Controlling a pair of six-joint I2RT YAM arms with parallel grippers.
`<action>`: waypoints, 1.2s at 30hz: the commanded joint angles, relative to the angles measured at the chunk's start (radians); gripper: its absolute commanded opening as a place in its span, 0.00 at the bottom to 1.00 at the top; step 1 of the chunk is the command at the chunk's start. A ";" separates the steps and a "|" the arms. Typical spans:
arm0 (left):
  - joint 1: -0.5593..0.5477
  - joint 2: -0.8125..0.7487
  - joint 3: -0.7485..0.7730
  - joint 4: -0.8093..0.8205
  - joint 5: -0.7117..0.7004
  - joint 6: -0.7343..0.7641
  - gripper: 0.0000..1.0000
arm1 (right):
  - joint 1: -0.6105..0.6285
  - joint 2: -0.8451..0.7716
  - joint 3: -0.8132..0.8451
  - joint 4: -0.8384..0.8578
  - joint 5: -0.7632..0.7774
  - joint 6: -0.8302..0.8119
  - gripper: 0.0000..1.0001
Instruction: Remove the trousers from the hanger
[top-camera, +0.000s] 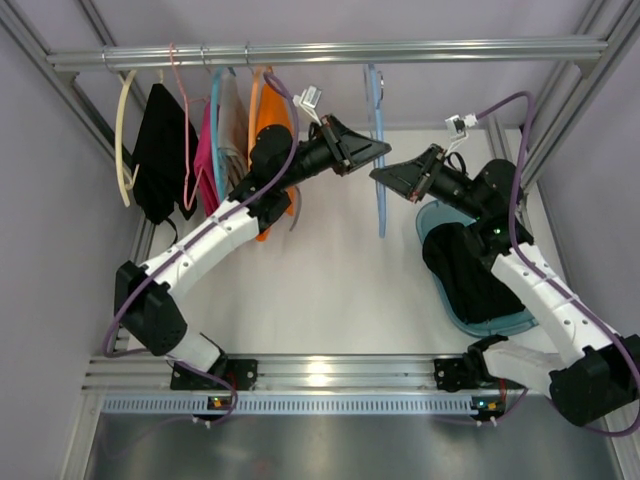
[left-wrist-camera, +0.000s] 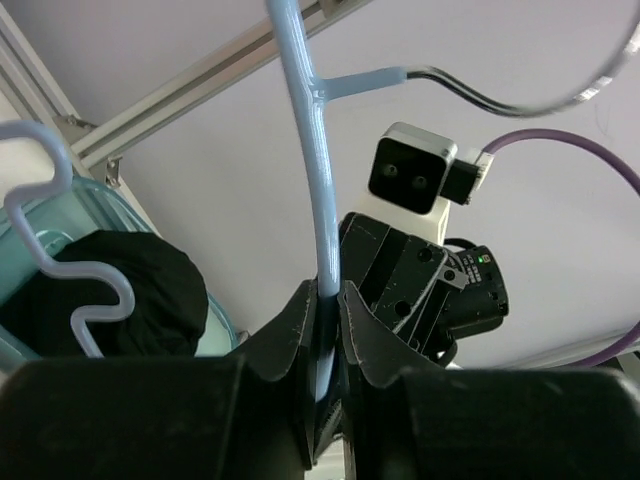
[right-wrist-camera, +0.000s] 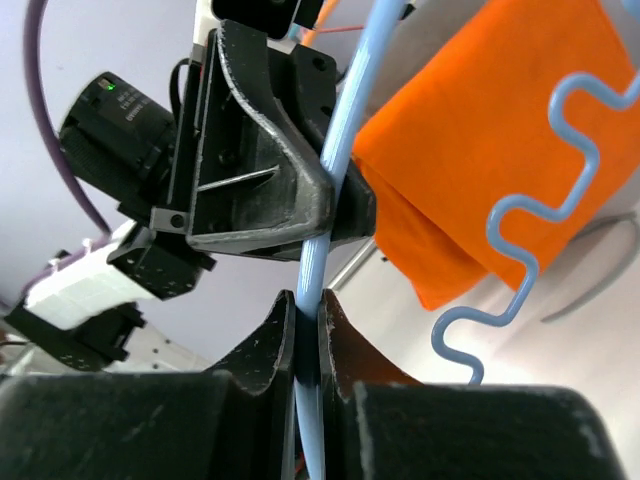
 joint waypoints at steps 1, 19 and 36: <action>-0.003 -0.055 -0.002 0.112 0.001 0.015 0.00 | 0.016 0.007 0.028 0.125 -0.024 0.063 0.00; 0.022 -0.271 -0.158 0.023 0.022 0.306 0.98 | -0.004 0.073 0.039 0.199 -0.025 0.256 0.00; 0.052 -0.431 -0.125 -0.132 0.095 0.596 0.98 | -0.020 0.336 0.220 0.440 -0.090 0.015 0.00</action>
